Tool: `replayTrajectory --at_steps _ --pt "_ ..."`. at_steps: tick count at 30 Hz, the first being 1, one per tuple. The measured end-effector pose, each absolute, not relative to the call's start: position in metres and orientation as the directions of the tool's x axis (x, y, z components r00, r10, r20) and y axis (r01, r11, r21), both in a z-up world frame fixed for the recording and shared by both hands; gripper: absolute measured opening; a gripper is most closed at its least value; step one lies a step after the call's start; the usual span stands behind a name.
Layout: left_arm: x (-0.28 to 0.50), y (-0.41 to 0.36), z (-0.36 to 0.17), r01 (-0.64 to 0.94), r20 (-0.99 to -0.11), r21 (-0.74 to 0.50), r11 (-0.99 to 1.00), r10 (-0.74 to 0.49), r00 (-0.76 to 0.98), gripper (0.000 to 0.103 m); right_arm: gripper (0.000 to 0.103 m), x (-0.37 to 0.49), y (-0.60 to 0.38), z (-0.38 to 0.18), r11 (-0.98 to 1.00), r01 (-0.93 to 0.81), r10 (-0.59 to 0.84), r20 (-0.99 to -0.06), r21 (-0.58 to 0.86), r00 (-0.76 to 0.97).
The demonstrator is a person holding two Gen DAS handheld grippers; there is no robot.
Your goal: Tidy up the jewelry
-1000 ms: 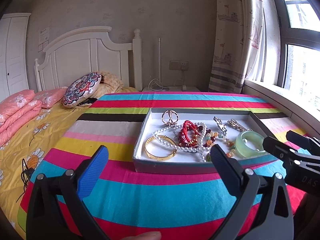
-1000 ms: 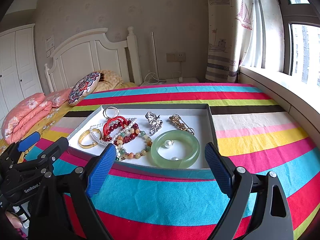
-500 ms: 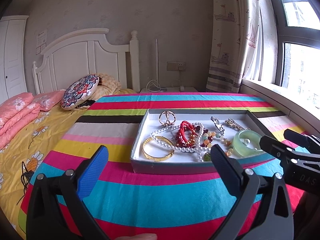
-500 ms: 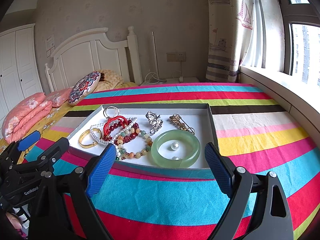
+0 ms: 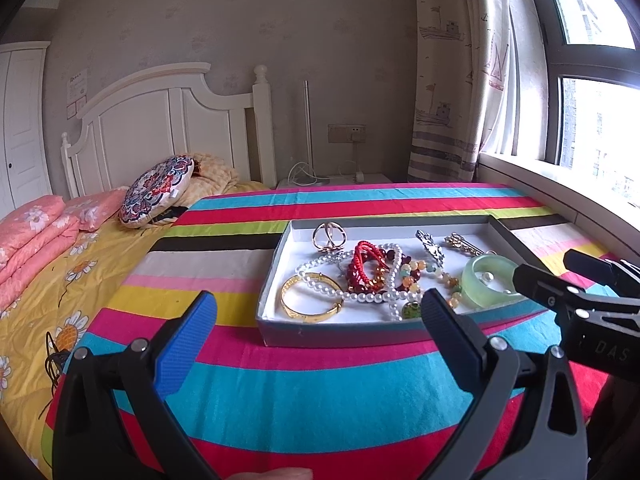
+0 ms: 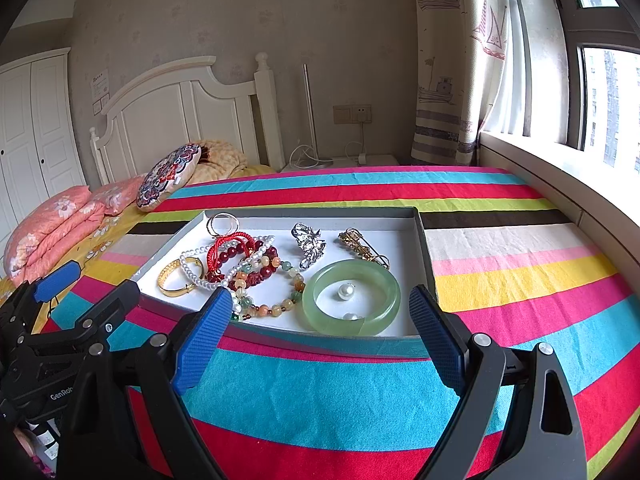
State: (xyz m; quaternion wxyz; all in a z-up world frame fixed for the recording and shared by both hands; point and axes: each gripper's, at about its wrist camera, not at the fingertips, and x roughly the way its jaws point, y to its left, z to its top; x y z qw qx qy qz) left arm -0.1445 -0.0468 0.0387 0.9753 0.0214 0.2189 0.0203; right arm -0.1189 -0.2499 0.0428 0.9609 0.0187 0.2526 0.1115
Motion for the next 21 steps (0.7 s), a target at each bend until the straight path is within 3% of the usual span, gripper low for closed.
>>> replayTrajectory --at_steps 7,21 --pt "-0.145 -0.045 0.045 0.002 -0.430 0.022 1.000 0.008 0.903 0.101 0.086 -0.119 -0.250 0.043 0.974 -0.205 0.224 -0.481 0.092 0.848" --pt "-0.149 -0.059 0.047 -0.053 -0.390 0.093 0.994 0.086 0.917 0.101 0.086 -0.119 -0.250 0.041 0.975 -0.199 0.221 -0.486 0.097 0.846"
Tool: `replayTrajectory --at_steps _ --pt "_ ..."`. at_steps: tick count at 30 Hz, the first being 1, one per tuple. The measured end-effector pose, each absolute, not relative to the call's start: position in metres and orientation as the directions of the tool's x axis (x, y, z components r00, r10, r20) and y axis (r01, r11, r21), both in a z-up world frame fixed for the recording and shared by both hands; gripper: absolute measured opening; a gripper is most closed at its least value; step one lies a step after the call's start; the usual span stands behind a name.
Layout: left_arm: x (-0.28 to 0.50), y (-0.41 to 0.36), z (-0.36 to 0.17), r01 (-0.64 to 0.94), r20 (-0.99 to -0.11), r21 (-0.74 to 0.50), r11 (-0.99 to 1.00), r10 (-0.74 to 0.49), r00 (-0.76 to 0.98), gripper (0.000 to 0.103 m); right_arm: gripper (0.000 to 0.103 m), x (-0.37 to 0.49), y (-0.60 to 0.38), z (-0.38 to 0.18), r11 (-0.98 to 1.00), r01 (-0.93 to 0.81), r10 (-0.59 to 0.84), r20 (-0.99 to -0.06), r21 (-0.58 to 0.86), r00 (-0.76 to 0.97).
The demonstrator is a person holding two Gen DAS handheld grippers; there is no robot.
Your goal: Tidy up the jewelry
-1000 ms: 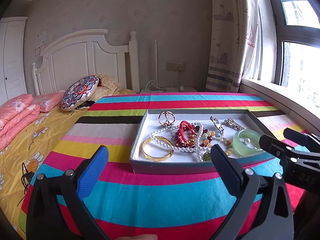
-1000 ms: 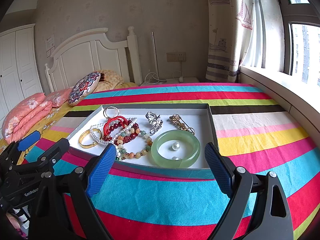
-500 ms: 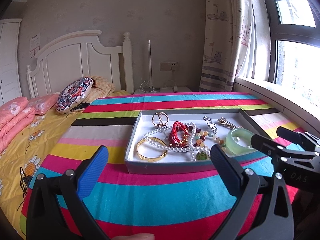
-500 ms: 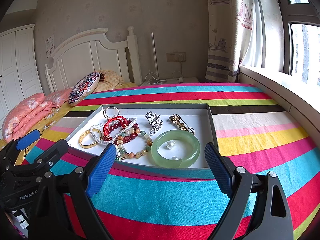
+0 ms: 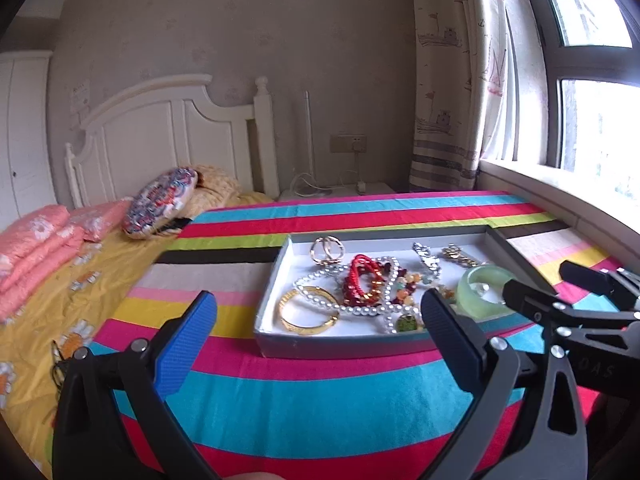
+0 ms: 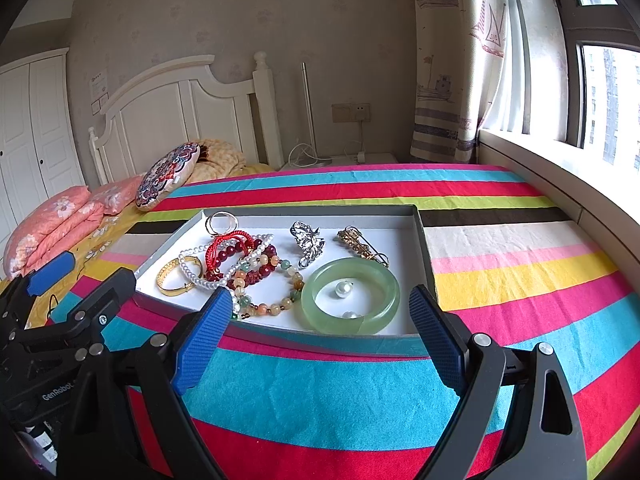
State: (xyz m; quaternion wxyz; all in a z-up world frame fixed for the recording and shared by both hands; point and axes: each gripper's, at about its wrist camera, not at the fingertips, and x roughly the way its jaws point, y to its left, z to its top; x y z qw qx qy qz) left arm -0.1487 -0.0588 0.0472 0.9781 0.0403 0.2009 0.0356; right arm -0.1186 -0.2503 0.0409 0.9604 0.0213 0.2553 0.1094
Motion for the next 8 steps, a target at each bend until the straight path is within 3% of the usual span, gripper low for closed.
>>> replayTrajectory --at_steps 4,8 --pt "-0.137 -0.054 0.046 0.010 -0.518 0.070 0.998 0.028 0.855 0.101 0.086 -0.116 -0.253 0.040 0.974 -0.198 0.228 -0.504 0.112 0.833" --pt "-0.120 -0.036 0.035 -0.012 -0.691 0.019 1.000 0.021 0.723 0.101 0.086 -0.107 -0.258 0.031 0.979 -0.154 0.205 -0.649 0.135 0.732"
